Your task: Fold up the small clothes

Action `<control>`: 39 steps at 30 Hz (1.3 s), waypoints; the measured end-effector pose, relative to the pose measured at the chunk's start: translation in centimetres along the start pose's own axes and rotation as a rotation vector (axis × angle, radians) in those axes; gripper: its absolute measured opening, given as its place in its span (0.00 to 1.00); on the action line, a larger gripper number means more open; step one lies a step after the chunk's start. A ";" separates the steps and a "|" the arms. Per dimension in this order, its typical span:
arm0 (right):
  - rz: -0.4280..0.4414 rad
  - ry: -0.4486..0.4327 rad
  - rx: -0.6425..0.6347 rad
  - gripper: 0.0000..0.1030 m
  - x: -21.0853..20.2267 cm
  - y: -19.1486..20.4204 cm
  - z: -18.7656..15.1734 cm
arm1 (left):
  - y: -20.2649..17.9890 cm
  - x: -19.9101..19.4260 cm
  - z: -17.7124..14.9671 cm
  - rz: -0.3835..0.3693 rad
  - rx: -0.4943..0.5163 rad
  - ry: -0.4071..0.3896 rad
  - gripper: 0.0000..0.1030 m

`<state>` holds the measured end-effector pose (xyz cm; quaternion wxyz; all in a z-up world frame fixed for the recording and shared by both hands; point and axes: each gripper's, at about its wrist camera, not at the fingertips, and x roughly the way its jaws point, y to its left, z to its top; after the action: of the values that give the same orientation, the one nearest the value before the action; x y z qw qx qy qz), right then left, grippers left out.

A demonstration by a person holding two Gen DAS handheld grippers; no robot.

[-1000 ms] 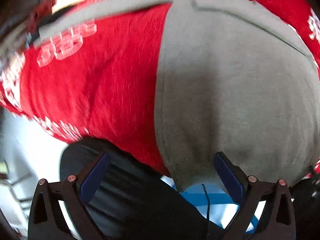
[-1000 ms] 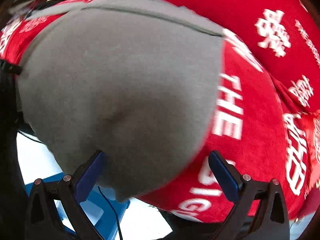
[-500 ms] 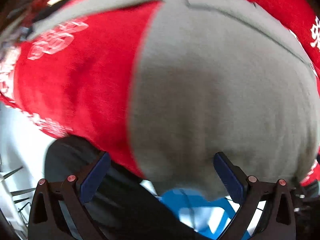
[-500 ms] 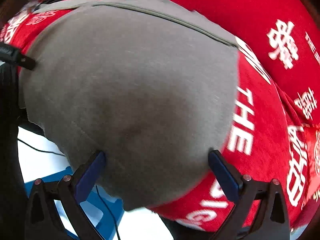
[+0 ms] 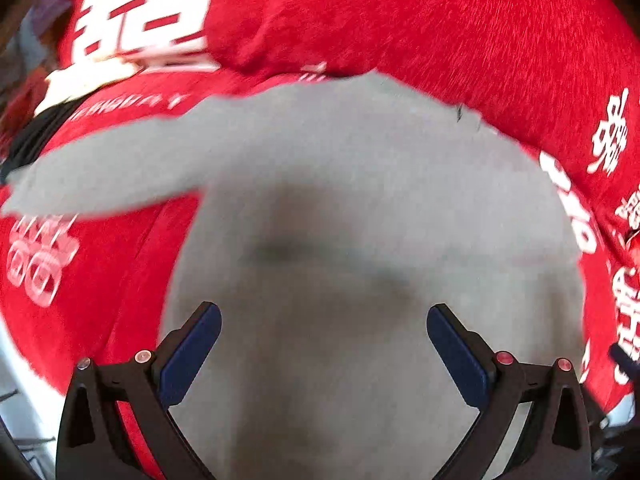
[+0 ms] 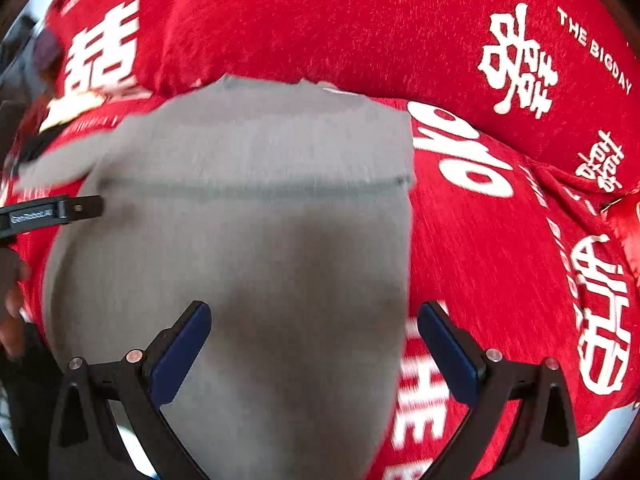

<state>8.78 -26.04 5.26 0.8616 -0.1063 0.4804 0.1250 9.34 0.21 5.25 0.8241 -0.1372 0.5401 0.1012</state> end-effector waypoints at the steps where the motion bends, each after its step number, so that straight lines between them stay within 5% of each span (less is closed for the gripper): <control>1: -0.004 0.009 0.018 0.99 0.4 0.3 0.5 | -0.5 0.3 0.9 -0.001 0.019 -0.013 1.00; 7: 0.017 0.039 0.090 0.99 2.8 0.7 4.0 | -1.4 6.8 6.9 0.101 0.137 0.006 1.00; 14: -0.009 0.017 0.053 0.99 5.0 0.6 7.4 | 4.5 8.1 11.8 -0.019 -0.062 0.017 1.00; 18: -0.015 0.012 0.060 0.99 7.6 1.8 11.7 | 8.0 11.5 13.4 0.076 -0.139 0.093 1.00; 22: -0.007 0.079 0.024 0.99 12.0 4.3 14.8 | 12.4 11.3 14.1 0.005 -0.225 0.091 1.00; 25: -0.017 0.167 0.023 1.00 15.4 5.1 14.7 | 16.9 7.9 13.2 0.125 -0.317 -0.002 1.00; 28: -0.042 0.119 0.073 1.00 14.7 5.1 14.4 | 22.9 4.6 11.0 0.125 -0.447 -0.055 1.00; 33: -0.029 0.027 0.029 1.00 11.4 7.8 12.8 | 34.8 0.5 5.5 0.290 -0.707 -0.130 1.00; 35: -0.019 -0.006 -0.008 1.00 10.2 9.5 12.5 | 39.2 0.6 3.3 0.275 -0.822 -0.110 1.00; 39: 0.007 -0.035 -0.068 1.00 8.8 12.8 12.2 | 41.9 0.2 3.0 0.236 -0.854 -0.179 1.00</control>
<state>19.00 -9.18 3.21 0.8652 -0.1316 0.4612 0.1462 -1.20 40.67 1.25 0.7198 -0.3933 0.3885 0.4198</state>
